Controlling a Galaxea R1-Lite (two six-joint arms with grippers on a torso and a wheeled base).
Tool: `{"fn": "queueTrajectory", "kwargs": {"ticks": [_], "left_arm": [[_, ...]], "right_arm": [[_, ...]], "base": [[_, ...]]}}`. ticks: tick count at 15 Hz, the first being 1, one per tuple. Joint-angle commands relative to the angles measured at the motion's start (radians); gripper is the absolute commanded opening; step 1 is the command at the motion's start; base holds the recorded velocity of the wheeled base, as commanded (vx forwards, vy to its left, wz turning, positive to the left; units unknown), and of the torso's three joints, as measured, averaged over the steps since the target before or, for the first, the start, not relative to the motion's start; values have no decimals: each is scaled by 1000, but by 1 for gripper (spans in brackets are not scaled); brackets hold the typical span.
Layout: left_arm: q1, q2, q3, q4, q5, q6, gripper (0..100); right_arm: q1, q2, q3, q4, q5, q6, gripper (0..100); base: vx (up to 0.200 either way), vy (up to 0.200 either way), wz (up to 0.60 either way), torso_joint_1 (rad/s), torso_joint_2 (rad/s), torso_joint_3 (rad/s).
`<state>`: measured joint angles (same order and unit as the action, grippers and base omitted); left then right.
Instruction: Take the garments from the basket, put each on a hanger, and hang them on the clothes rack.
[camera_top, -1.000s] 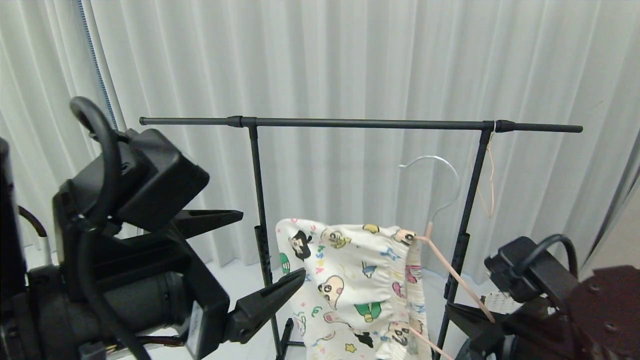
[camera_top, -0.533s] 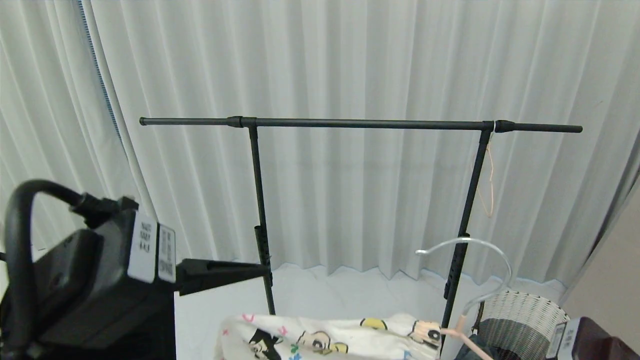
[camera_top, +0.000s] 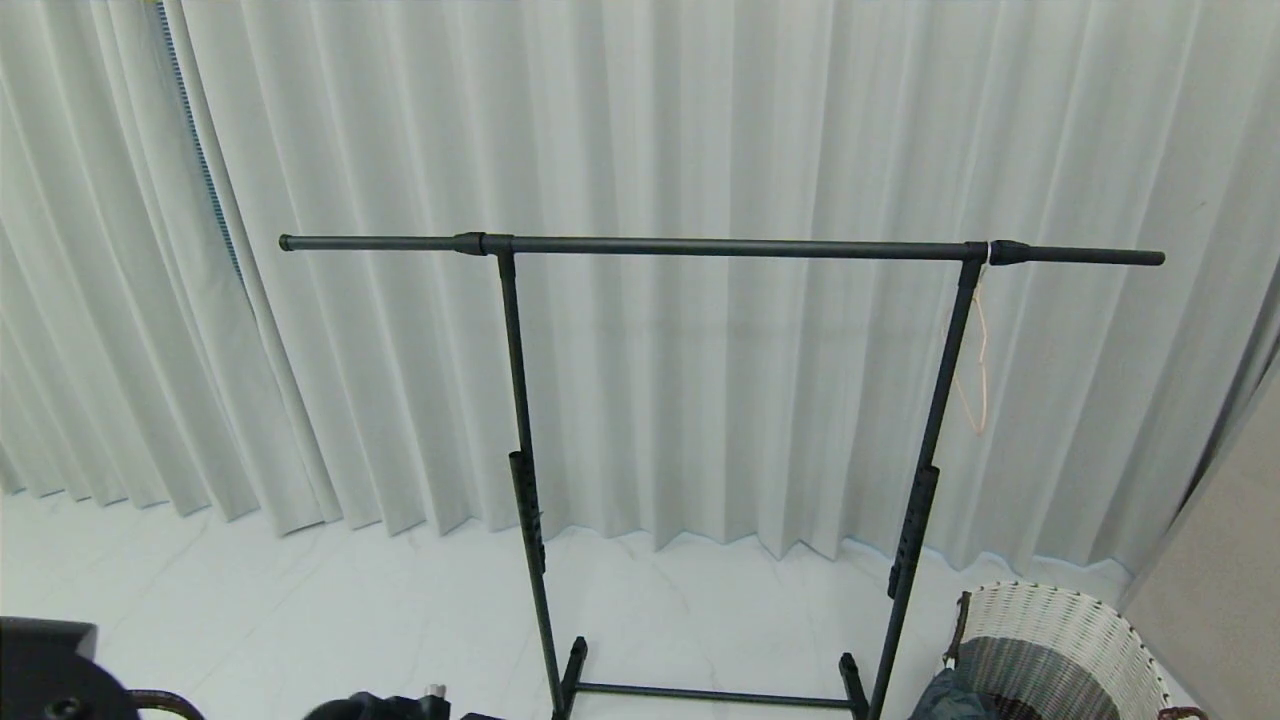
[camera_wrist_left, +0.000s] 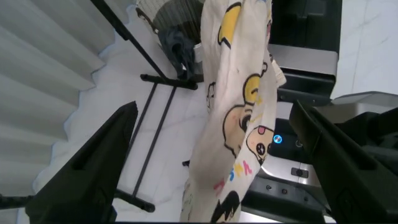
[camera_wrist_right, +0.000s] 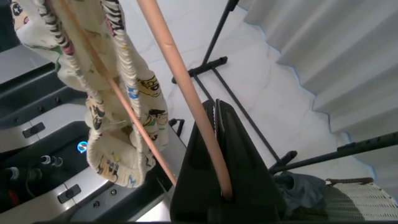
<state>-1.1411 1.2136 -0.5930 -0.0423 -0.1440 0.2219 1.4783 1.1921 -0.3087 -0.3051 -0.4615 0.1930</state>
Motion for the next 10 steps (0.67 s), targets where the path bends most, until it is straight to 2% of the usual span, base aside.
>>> {"fn": "queueTrajectory", "kwargs": {"ticks": [1,10], "left_arm": [[-3,61,-5,-1,-2,-1,100],[0,110,-1,-1,-45,-1,100]], "right_arm": [[4,3,0,-3,0,-1,0],[19,4,2,-58,1,-43,0]], "base": [[0,0,0,0,0,0],[0,0,0,0,0,0]]}}
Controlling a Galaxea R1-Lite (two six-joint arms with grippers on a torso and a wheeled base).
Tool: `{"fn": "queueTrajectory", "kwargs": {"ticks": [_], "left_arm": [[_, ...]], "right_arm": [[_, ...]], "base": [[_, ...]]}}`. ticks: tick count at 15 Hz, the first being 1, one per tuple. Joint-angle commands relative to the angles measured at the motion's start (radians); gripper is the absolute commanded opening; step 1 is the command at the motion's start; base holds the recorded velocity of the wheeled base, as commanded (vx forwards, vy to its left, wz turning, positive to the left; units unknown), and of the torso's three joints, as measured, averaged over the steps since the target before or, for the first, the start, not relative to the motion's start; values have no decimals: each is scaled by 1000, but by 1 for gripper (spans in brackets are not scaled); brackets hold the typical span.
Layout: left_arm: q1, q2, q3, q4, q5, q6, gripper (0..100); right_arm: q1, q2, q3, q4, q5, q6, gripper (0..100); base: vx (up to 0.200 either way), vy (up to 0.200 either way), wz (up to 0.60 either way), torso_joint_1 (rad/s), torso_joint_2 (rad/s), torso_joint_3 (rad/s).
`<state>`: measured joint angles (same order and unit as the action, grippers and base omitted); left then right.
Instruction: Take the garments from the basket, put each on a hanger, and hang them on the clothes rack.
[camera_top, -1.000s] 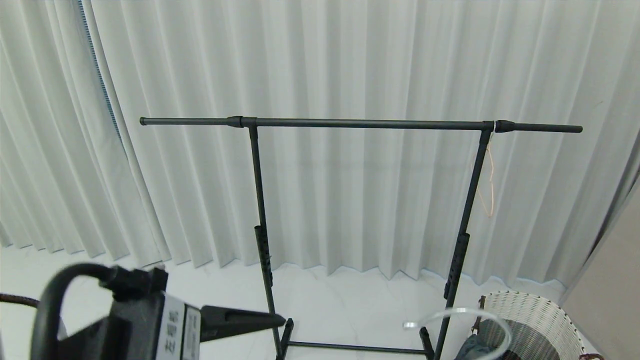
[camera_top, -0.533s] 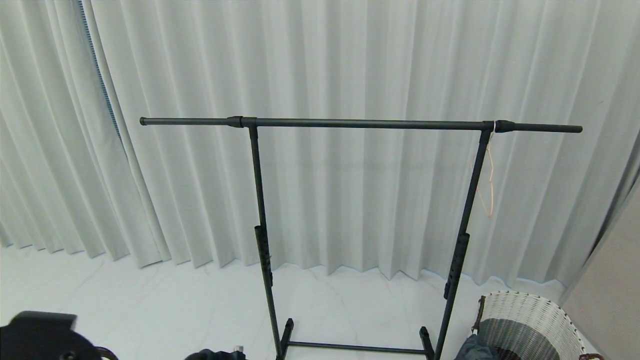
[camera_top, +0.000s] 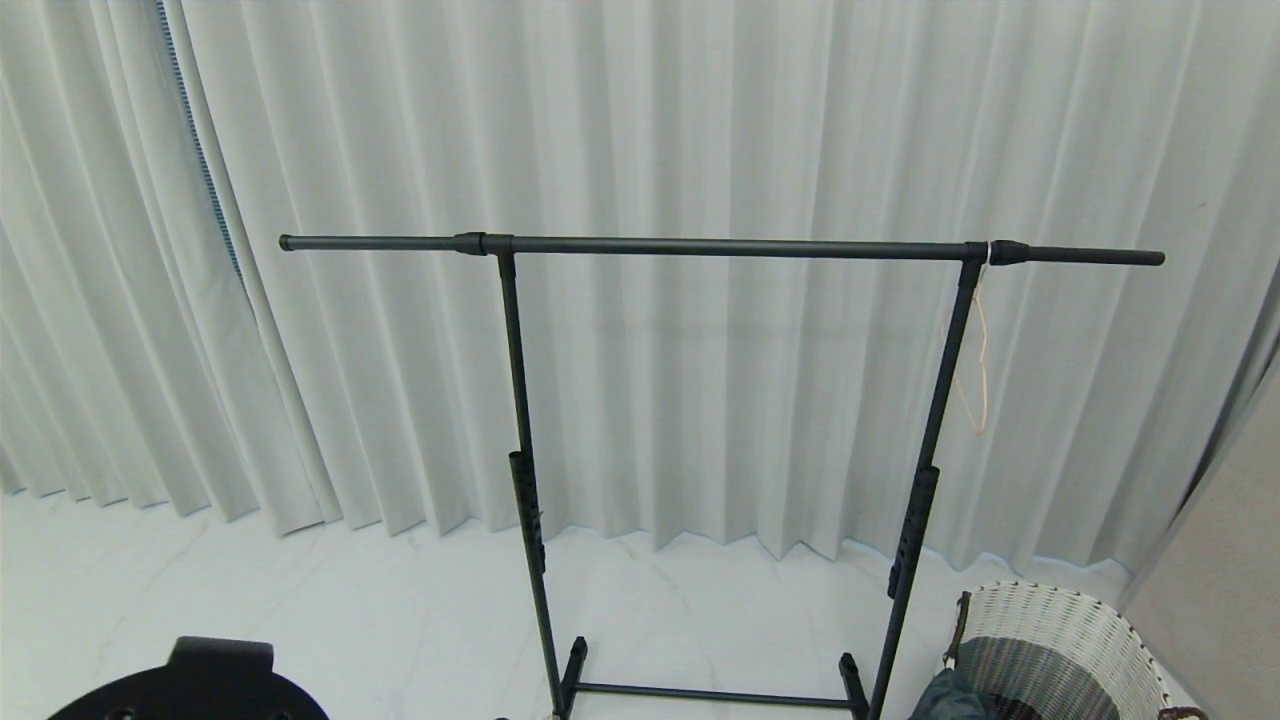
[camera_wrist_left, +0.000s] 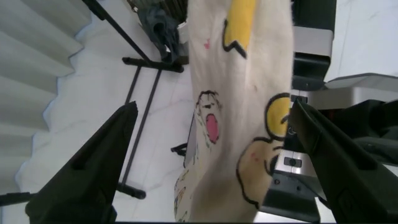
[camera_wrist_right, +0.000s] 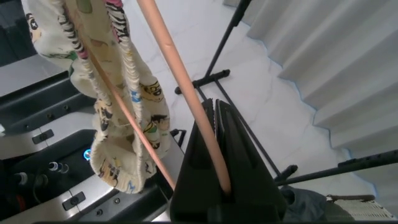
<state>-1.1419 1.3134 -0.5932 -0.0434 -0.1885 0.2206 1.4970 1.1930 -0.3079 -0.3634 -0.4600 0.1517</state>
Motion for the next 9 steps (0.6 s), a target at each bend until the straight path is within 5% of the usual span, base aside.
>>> {"fn": "queueTrajectory", "kwargs": {"ticks": [1,2,8,9], "left_arm": [[1,10,1,0,0,0,100],[1,9,1,-1,0,0,0],[4,6,3,-1,1,-1,0],[8,6,4,-1,1,-1,0]], "right_arm": [[0,4,1,0,0,-1,0],[0,2,1,0,0,-3,0],[0,2,3,-23,-2,0,0],[0,2,3,-23,-2,0,100]], "base": [[0,0,0,0,0,0],[0,0,0,0,0,0],[0,0,0,0,0,0],[0,0,0,0,0,0]]}}
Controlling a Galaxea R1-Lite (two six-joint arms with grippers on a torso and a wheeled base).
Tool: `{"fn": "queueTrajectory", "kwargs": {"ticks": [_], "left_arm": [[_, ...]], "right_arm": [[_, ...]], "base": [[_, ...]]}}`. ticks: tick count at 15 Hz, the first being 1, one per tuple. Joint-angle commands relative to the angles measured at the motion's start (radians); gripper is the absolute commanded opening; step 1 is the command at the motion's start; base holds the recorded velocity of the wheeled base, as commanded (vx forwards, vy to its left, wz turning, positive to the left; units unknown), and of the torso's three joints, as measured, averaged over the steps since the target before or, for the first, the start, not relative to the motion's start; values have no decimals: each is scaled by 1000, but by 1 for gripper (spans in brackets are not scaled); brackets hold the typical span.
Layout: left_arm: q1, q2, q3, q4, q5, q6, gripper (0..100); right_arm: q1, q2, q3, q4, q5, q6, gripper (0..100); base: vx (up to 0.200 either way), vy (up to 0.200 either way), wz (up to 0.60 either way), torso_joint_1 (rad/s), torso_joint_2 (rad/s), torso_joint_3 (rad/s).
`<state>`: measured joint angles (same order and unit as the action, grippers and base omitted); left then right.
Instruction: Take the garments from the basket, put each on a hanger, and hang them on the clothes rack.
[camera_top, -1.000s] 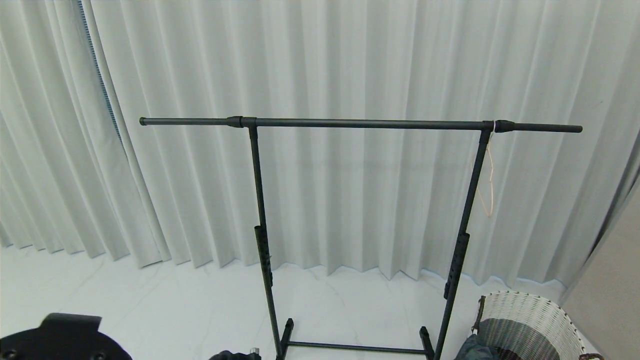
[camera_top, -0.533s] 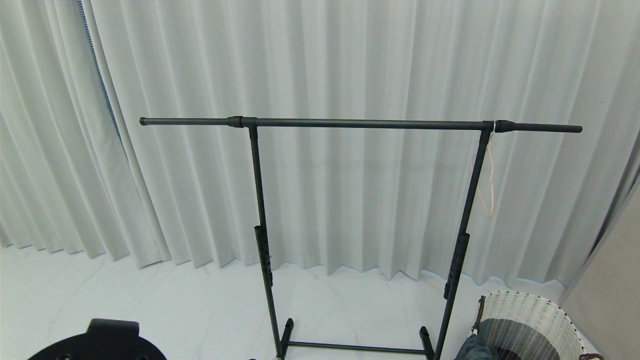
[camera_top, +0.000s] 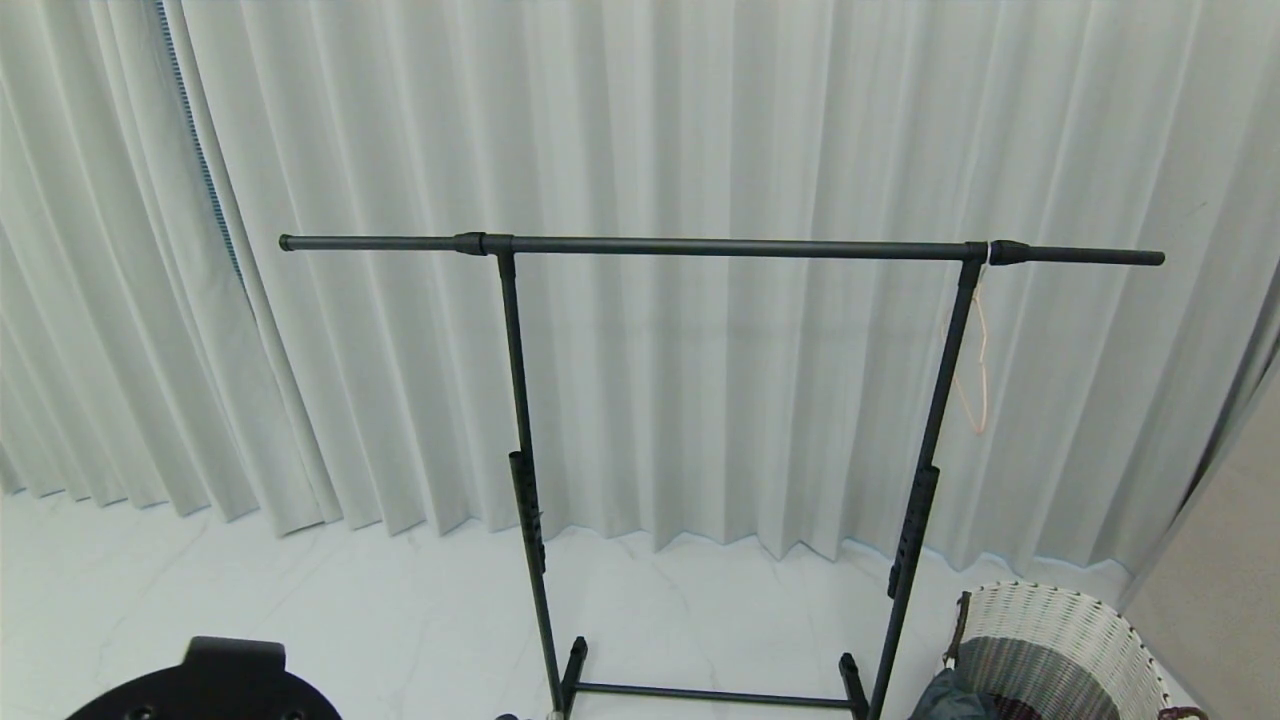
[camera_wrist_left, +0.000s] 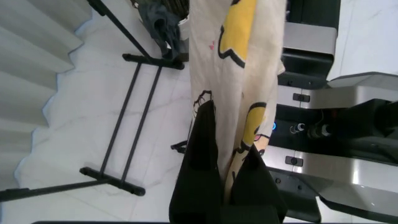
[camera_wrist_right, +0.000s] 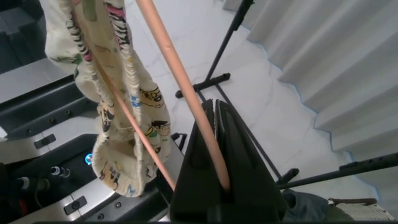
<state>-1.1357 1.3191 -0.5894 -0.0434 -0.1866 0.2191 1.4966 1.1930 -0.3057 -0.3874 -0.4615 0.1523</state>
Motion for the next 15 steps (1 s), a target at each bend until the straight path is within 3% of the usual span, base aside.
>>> {"fn": "queueTrajectory", "kwargs": {"ticks": [1,5,9,10,12,15], "left_arm": [[8,-3,0,-1,1,0,0],[47,-24,17,-3,36,2,0],[90,-52,118,-95,282,0,0],[113,-75,154,-105,311,-9,0],[152,-120,164,-105,315,-52,0],[223,-124,68,-108,317,-95,0]], "right_arm": [[-1,2,2,1,0,0,100],[-33,-7,10,2,-5,-2,100],[-184,-19,19,4,-3,-4,100],[-228,-16,22,4,-3,0,100],[-292,-16,17,2,3,4,100],[-306,16,4,1,6,27,100]], "base": [[0,0,0,0,0,0],[0,0,0,0,0,0],[0,0,0,0,0,0],[0,0,0,0,0,0],[0,0,0,0,0,0],[0,0,0,0,0,0]]}}
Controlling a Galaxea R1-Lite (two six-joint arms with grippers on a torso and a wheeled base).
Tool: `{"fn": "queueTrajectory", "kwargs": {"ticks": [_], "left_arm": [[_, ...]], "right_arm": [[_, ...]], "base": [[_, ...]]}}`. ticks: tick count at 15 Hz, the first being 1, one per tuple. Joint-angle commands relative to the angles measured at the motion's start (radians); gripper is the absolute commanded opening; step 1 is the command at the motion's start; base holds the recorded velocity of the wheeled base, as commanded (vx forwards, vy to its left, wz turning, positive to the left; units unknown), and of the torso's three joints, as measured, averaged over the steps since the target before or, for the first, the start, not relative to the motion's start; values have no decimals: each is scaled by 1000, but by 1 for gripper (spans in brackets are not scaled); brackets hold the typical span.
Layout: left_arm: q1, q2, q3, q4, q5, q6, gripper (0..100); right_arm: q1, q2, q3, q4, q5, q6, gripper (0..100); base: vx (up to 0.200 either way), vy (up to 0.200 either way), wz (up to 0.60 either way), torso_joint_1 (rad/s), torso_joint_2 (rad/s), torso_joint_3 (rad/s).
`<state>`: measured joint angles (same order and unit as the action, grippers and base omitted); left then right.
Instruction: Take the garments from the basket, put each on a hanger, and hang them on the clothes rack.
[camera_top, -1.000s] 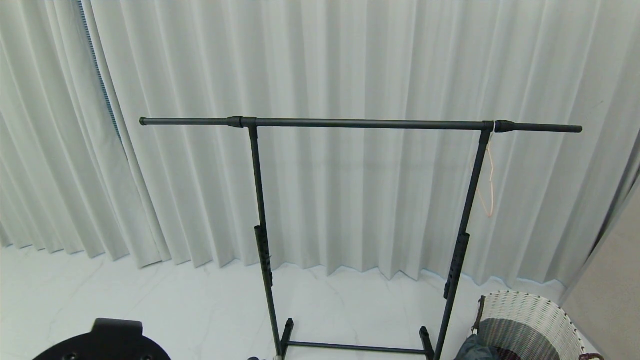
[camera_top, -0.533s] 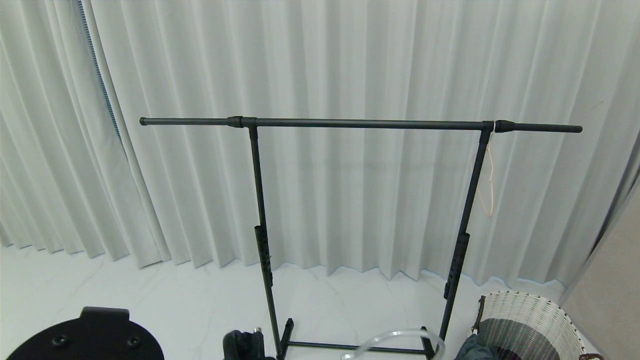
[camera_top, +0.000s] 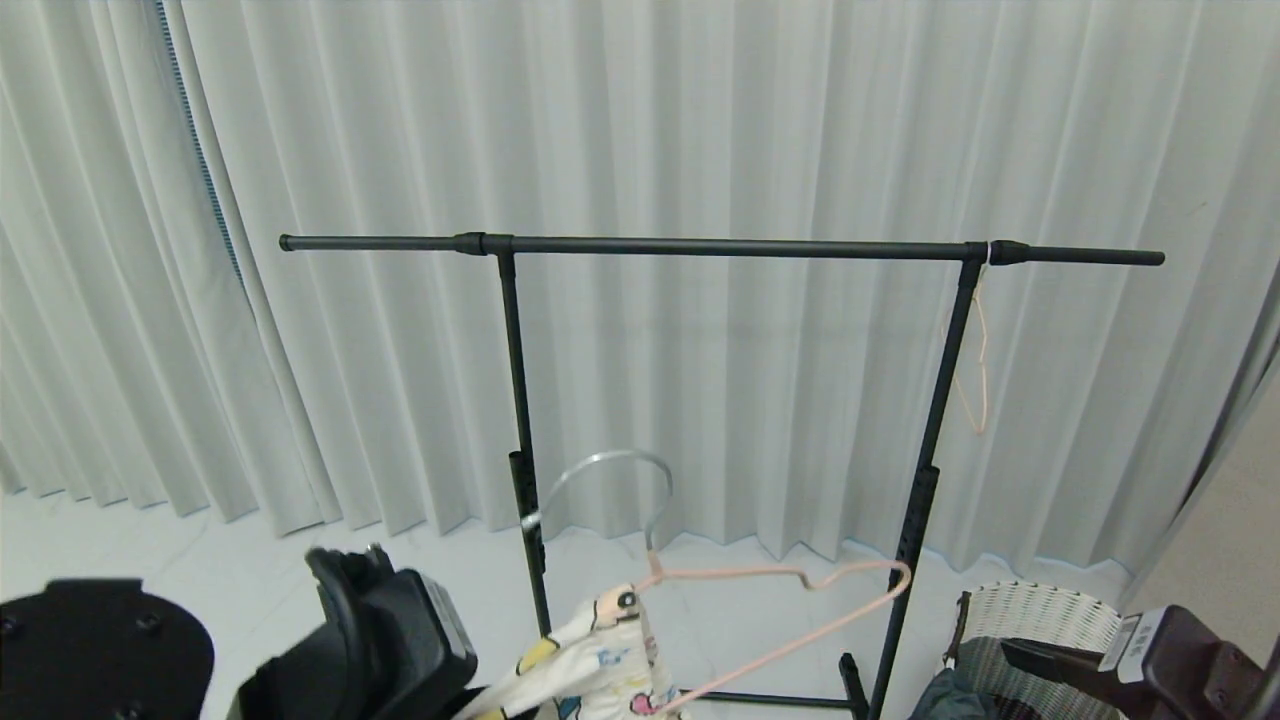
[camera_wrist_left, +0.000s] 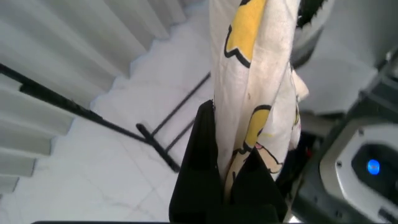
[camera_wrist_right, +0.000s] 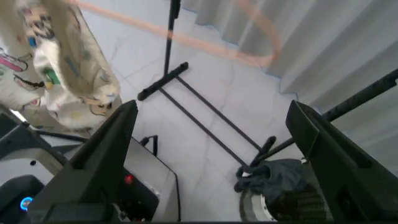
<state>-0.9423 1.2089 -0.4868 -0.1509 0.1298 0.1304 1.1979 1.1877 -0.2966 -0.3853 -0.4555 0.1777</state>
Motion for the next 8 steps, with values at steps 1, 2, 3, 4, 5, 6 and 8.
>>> {"fn": "queueTrajectory", "kwargs": {"ticks": [1,2,3,4,5,6,8], "left_arm": [[59,-14,-96,-1,1,-6,0],[63,-14,-131,-1,1,-5,0],[65,-14,-156,2,1,-3,0],[65,-14,-180,2,1,-2,0],[65,-15,-194,2,1,0,0],[65,-15,-213,2,1,3,0],[65,-17,-234,2,1,6,0]], "right_arm": [[-9,72,-45,-3,0,40,100],[-9,119,-92,-3,0,79,100],[-11,168,-134,-3,-3,112,100],[-11,222,-185,-3,-8,151,100],[-12,262,-222,-4,-11,178,100],[-21,311,-274,-6,-12,201,100],[-37,379,-334,-41,-18,204,100]], "base": [[0,0,0,0,0,0],[0,0,0,0,0,0],[0,0,0,0,0,0],[0,0,0,0,0,0],[0,0,0,0,0,0],[0,0,0,0,0,0],[0,0,0,0,0,0]]}}
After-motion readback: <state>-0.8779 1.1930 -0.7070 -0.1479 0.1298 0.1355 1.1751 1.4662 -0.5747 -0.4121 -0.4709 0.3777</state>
